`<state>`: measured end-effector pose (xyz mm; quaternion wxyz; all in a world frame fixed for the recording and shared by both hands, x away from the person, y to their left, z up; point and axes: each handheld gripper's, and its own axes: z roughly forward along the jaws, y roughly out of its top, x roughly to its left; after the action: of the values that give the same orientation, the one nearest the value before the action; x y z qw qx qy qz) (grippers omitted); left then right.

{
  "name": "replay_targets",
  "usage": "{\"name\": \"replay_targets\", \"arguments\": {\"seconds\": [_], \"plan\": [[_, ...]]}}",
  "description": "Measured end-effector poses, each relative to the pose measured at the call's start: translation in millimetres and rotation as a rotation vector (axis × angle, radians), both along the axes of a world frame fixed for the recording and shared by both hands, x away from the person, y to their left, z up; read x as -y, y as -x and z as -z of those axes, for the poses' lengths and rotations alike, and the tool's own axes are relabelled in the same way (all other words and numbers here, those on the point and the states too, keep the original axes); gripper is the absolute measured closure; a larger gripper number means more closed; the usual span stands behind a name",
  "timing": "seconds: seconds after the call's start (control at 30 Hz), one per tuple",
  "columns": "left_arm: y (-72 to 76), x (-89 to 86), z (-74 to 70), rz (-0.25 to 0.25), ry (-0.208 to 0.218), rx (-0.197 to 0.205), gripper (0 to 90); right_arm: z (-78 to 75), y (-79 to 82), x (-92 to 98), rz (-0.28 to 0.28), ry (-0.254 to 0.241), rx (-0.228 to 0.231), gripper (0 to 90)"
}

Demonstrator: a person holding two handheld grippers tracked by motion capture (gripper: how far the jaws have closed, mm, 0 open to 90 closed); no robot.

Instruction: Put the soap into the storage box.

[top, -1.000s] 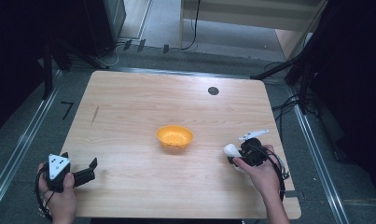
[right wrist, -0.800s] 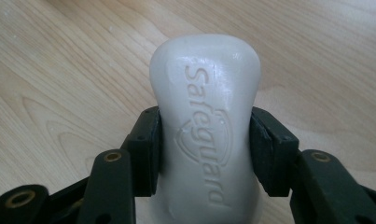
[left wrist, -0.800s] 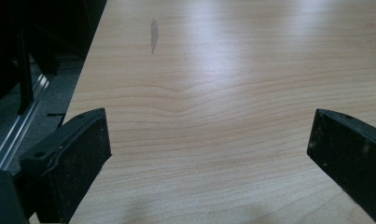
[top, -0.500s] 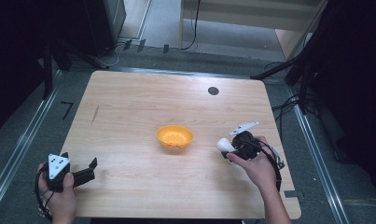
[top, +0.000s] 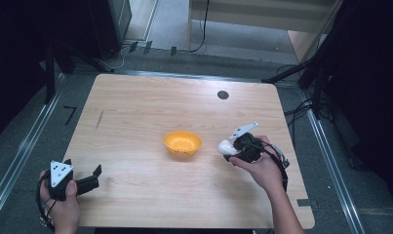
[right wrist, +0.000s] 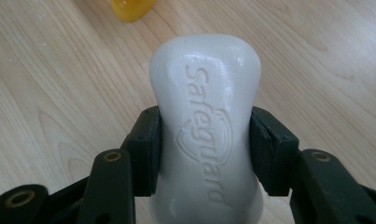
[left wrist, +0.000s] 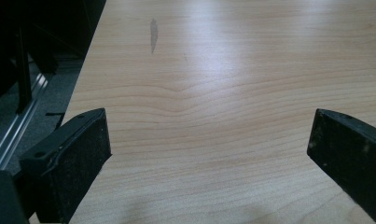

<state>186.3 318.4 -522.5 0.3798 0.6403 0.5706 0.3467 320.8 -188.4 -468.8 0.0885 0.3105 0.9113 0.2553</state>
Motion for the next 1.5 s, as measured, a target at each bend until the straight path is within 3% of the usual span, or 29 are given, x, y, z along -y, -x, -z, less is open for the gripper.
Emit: {"name": "replay_targets", "arguments": {"seconds": [0.33,0.63,0.7,0.83,1.5], "plan": [[-0.1,-0.1,-0.1,-0.001,0.0,-0.005,0.0,-7.7,-7.3,-17.0,-0.099,0.023,0.046,50.8],[-0.1,0.0,0.0,0.0,0.002,-0.001,0.0,-11.3,-12.5,-28.6,-0.157,0.028,0.076,50.7],[0.0,0.2,0.0,0.0,0.001,-0.002,0.0,-14.8,-14.2,-31.9,-0.182,-0.004,0.078,50.8],[-0.1,0.6,0.0,0.001,-0.005,-0.002,0.0,-21.2,-16.4,-38.4,-0.208,0.001,0.096,50.7],[-0.1,0.3,0.0,0.003,0.0,-0.001,0.0,-26.2,-30.8,-67.3,-0.296,0.033,0.096,50.8]]}}
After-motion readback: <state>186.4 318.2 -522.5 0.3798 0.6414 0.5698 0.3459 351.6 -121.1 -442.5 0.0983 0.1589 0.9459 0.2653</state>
